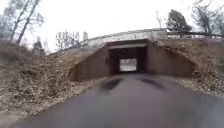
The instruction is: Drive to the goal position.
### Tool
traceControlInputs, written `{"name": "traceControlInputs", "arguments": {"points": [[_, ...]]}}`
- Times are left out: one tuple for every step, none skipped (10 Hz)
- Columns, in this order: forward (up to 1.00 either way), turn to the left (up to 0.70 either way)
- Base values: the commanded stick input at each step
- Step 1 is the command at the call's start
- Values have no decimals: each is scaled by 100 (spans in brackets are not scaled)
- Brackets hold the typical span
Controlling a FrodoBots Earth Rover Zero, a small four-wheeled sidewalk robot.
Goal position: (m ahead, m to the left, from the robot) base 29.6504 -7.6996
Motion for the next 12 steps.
{"name": "traceControlInputs", "arguments": {"points": [[100, 1], [100, 1], [100, 1], [100, 1], [100, 1], [100, 1], [100, 1], [100, 1], [100, -23], [100, -39], [100, -39], [100, -39]]}}
